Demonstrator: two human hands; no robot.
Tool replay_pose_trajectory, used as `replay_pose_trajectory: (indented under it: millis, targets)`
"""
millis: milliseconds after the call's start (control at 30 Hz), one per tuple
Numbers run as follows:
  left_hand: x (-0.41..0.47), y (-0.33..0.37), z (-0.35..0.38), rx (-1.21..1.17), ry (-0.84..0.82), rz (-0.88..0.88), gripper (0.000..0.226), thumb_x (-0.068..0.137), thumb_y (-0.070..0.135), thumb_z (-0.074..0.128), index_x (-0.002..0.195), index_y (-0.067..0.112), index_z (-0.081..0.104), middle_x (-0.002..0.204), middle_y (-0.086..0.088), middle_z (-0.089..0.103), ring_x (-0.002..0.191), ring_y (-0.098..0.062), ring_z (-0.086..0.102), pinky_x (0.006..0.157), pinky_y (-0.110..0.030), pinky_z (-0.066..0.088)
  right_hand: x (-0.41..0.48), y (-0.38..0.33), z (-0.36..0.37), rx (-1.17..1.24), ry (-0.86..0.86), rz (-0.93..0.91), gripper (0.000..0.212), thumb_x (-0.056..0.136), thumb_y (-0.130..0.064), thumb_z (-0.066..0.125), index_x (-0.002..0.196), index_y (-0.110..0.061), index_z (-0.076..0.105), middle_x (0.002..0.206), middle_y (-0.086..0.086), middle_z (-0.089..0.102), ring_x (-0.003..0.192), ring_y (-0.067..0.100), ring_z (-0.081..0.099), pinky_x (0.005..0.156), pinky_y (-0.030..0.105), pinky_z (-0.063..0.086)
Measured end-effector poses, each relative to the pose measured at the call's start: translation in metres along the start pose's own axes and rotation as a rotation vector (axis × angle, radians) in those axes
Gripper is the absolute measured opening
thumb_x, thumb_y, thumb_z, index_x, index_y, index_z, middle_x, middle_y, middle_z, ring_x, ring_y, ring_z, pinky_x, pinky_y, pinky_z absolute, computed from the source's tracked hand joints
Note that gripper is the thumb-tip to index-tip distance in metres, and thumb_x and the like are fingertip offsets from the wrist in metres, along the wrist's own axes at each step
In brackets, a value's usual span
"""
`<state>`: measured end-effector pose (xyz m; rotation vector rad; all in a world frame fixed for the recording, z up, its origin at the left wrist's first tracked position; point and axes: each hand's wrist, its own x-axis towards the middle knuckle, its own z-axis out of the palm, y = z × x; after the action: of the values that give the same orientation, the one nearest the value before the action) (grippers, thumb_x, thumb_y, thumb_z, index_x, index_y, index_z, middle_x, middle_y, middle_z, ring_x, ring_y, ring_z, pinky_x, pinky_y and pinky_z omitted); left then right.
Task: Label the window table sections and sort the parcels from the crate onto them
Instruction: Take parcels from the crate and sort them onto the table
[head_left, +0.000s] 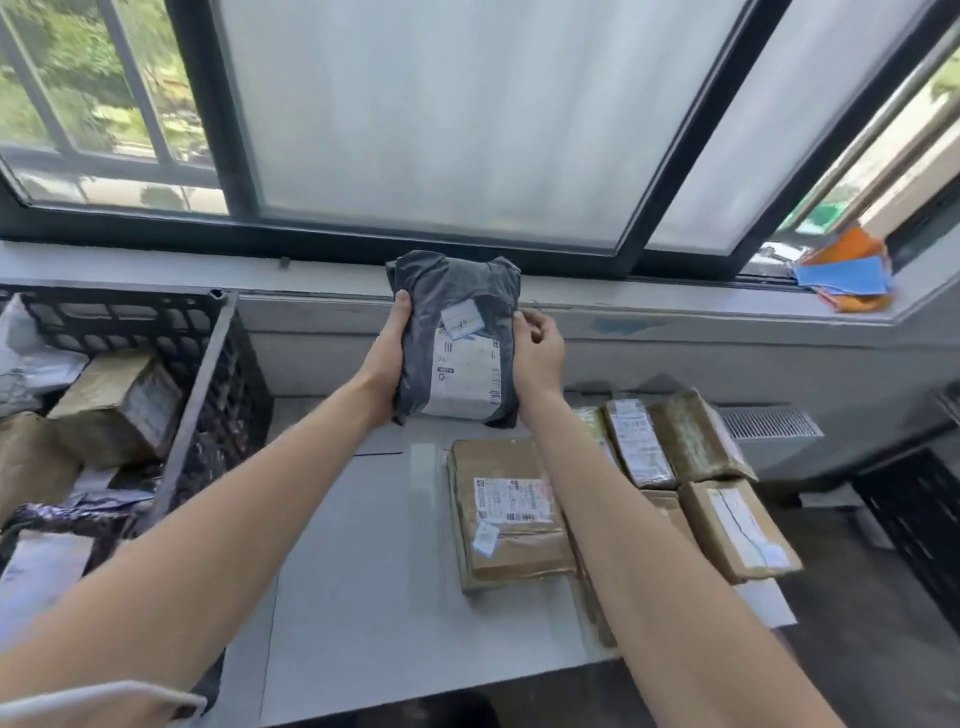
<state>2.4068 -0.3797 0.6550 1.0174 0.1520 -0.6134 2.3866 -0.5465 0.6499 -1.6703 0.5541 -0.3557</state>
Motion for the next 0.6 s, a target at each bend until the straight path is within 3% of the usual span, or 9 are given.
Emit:
replay_pose_trajectory:
  millis: [33, 133, 200, 300, 367, 467, 600]
  targets:
    - [0.003, -0.010, 0.016, -0.024, 0.011, -0.012, 0.059, 0.093, 0.067, 0.041, 0.115, 0.019, 0.069, 0.112, -0.008, 0.073, 0.098, -0.022, 0.072, 0.074, -0.031, 0.059, 0.005, 0.005, -0.016, -0.067, 0.044, -0.052, 0.016, 0.102, -0.027, 0.052, 0.099, -0.015, 0.063, 0.093, 0.004, 0.068, 0.091, 0.022, 0.064, 0.084, 0.042, 0.055]
    - [0.018, -0.042, 0.055, -0.062, 0.060, -0.047, 0.056, 0.095, 0.063, 0.042, 0.105, 0.016, 0.070, 0.095, -0.009, 0.077, 0.077, -0.022, 0.075, 0.053, -0.026, 0.057, 0.017, 0.017, -0.059, -0.125, 0.047, 0.006, 0.049, 0.101, -0.045, 0.047, 0.067, -0.010, 0.056, 0.065, 0.004, 0.056, 0.062, 0.019, 0.049, 0.061, 0.035, 0.039]
    - [0.032, -0.064, 0.080, -0.074, 0.092, -0.049, 0.056, 0.097, 0.060, 0.040, 0.114, 0.013, 0.066, 0.096, -0.011, 0.076, 0.076, -0.025, 0.075, 0.051, -0.028, 0.056, 0.026, 0.026, -0.087, -0.153, -0.033, 0.095, 0.069, 0.094, -0.062, 0.046, 0.075, 0.003, 0.061, 0.069, 0.010, 0.061, 0.064, 0.020, 0.053, 0.061, 0.035, 0.042]
    - [0.058, -0.100, 0.116, -0.022, 0.144, -0.103, 0.054, 0.098, 0.058, 0.040, 0.107, 0.014, 0.069, 0.088, -0.010, 0.077, 0.074, -0.026, 0.074, 0.055, -0.029, 0.057, 0.046, 0.049, -0.134, -0.186, -0.154, 0.075, 0.056, 0.088, -0.055, 0.060, 0.092, 0.000, 0.068, 0.089, 0.019, 0.072, 0.075, 0.027, 0.063, 0.070, 0.048, 0.052]
    - [0.077, -0.124, 0.134, 0.059, 0.190, -0.176, 0.053, 0.098, 0.059, 0.040, 0.106, 0.015, 0.070, 0.085, -0.008, 0.077, 0.077, -0.027, 0.073, 0.062, -0.030, 0.056, 0.060, 0.065, -0.163, -0.235, -0.124, 0.075, 0.048, 0.089, -0.048, 0.062, 0.085, 0.000, 0.066, 0.080, 0.011, 0.069, 0.072, 0.027, 0.059, 0.063, 0.041, 0.046]
    - [0.103, -0.153, 0.154, 0.192, 0.215, -0.263, 0.053, 0.096, 0.060, 0.041, 0.098, 0.017, 0.071, 0.079, -0.006, 0.077, 0.070, -0.023, 0.072, 0.056, -0.027, 0.053, 0.081, 0.090, -0.200, -0.281, -0.083, 0.095, 0.046, 0.092, -0.043, 0.061, 0.067, -0.006, 0.053, 0.067, 0.009, 0.057, 0.067, 0.019, 0.048, 0.061, 0.033, 0.034]
    - [0.130, -0.178, 0.165, 0.280, 0.269, -0.301, 0.051, 0.095, 0.060, 0.045, 0.095, 0.017, 0.071, 0.088, -0.006, 0.075, 0.082, -0.024, 0.069, 0.065, -0.031, 0.050, 0.102, 0.119, -0.225, -0.304, -0.099, 0.155, 0.050, 0.096, -0.041, 0.056, 0.085, 0.007, 0.065, 0.088, 0.023, 0.069, 0.074, 0.022, 0.053, 0.065, 0.033, 0.036]
